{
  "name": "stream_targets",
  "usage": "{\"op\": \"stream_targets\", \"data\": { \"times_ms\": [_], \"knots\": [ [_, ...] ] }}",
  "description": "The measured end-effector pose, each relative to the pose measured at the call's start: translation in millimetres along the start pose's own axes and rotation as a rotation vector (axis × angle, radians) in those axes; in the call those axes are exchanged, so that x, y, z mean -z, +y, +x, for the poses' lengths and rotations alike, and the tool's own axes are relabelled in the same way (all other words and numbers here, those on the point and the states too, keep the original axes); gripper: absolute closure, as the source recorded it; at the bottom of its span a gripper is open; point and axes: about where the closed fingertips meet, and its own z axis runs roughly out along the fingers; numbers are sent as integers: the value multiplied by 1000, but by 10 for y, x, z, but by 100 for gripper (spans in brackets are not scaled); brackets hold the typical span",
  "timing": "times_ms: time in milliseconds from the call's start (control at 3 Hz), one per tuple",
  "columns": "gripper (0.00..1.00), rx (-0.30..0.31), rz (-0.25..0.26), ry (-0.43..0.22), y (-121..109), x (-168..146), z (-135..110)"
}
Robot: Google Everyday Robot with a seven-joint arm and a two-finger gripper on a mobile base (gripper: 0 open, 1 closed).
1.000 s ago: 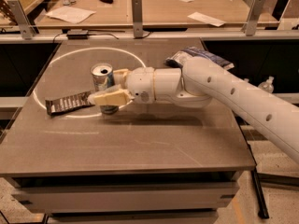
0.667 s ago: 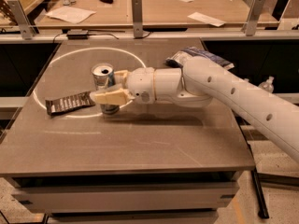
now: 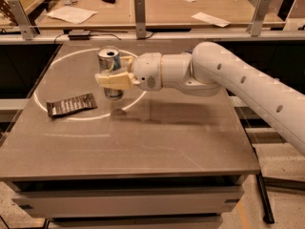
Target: Pick redbull can
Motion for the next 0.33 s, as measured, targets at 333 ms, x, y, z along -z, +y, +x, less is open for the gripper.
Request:
{"op": "stream_targets", "data": {
  "times_ms": [333],
  "knots": [
    [100,1,3,-4,-24,8,-37]
  ]
}}
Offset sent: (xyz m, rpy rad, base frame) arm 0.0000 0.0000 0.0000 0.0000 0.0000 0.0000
